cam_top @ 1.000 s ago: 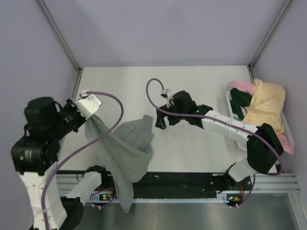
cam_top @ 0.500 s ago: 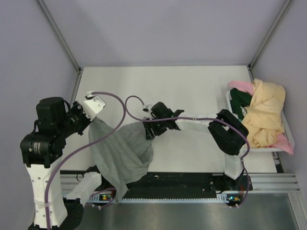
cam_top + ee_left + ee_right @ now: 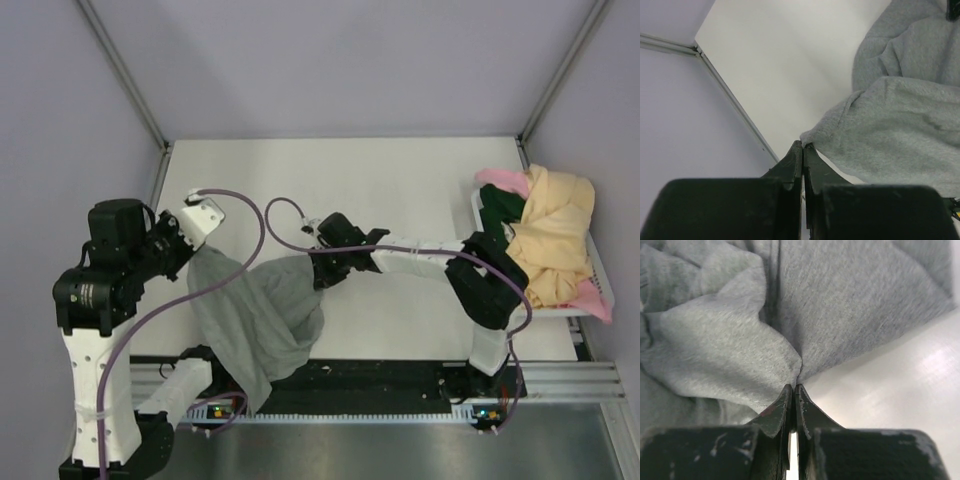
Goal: Fold and stack the t-shirts
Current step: Flatten out the tshirt
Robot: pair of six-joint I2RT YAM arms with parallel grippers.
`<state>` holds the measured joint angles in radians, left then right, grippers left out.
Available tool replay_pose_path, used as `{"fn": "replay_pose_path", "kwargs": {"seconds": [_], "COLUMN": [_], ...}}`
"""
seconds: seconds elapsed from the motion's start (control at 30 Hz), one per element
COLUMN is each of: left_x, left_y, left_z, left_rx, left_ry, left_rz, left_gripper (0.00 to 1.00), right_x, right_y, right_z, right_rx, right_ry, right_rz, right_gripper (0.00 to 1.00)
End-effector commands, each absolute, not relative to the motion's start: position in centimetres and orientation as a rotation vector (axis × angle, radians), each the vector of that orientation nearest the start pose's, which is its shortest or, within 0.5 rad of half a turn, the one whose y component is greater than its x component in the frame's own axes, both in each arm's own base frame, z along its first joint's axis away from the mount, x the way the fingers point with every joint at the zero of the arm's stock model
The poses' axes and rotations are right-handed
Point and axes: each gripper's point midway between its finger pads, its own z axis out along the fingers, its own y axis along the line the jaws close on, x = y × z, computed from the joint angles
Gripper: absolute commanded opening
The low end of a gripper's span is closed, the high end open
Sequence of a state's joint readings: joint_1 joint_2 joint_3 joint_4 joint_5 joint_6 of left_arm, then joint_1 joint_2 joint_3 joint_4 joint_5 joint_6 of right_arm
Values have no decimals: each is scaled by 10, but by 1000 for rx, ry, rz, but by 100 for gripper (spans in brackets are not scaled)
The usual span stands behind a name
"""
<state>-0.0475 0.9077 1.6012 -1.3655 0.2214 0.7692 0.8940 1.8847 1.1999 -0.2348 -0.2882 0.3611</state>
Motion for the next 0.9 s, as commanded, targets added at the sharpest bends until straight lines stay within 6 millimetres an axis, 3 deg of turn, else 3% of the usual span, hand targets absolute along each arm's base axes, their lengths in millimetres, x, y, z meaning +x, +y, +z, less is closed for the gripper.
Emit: {"fn": "replay_pose_path", "kwargs": {"seconds": [0.0,0.07,0.17,0.27,0.33,0.43,0.53,0.77,0.87], "left_x": [174,189,212,237,257,270,274,270,259], "left_y": [-13,-11,-19,-32,-34,-40,-49,-27,-15], "left_z": [310,315,333,355,374,390,374,243,207], "left_rx": [1028,1015,1011,1010,956,933,962,991,959], "left_ry": [2154,2119,2011,1910,1863,1808,1802,2093,2219], "left_rz": [112,146,150,113,118,100,49,69,92], "left_gripper": [0,0,0,0,0,0,0,0,0], "right_x": [257,271,276,270,265,250,238,202,195], "right_y": [344,308,256,223,205,182,169,158,148], "right_z": [130,166,211,262,309,345,329,236,215], "right_rx": [-663,-567,-485,-462,-416,-365,-326,-200,-112], "right_ry": [2380,2329,2251,2128,2037,1958,1991,2220,2251], "right_rz": [734,659,540,477,449,436,429,482,472], "right_gripper": [0,0,0,0,0,0,0,0,0]}}
